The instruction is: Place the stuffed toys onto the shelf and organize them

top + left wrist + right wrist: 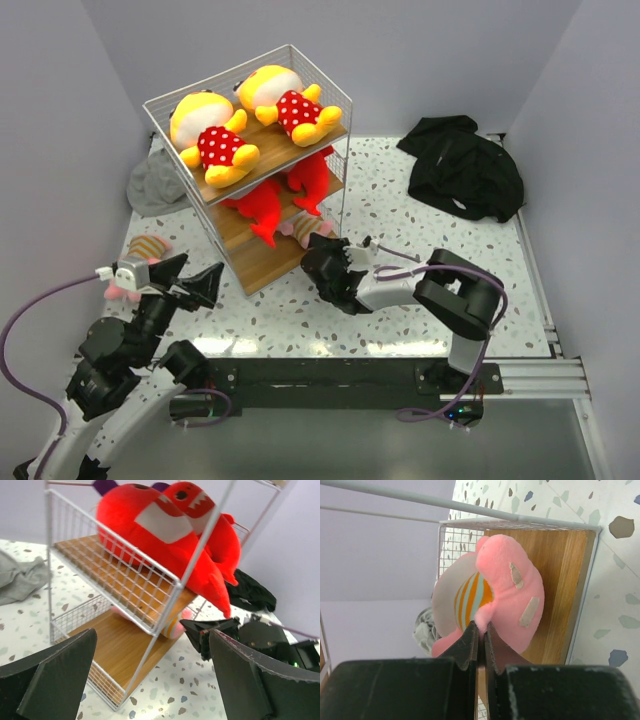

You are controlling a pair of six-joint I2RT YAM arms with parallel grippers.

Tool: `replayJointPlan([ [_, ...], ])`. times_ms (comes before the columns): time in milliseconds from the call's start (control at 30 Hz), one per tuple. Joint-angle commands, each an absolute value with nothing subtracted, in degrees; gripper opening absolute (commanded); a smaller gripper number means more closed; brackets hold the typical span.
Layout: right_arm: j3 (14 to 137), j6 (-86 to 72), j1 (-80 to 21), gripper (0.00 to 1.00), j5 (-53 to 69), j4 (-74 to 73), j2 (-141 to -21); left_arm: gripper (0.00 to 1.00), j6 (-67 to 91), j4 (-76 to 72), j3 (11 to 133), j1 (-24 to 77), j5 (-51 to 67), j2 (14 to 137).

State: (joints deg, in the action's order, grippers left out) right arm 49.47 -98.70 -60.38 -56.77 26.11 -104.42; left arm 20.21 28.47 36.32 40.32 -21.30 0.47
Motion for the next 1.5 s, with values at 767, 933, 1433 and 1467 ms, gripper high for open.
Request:
replayJointPlan([
  [767,34.21,-82.19,-61.61,0.56,-51.15,28.48,-82.55,0.97,70.63,63.00,47.81,40.69,-60.36,26.00],
  [933,28.48,-77.87,-61.70,0.56,-50.54,23.04,-71.30,0.93,91.56,75.30,48.77,40.61,-63.89,29.44],
  [1433,18.72,-62.58,-61.61,0.58,-50.27,10.03,-41.68,0.90,104.06,75.32,53.88,38.77,-67.68,43.75],
  [1467,18.20,-60.84,-61.70,0.58,-50.36,9.67,-40.44,0.91,105.02,75.32,53.79,37.63,-67.68,44.47],
])
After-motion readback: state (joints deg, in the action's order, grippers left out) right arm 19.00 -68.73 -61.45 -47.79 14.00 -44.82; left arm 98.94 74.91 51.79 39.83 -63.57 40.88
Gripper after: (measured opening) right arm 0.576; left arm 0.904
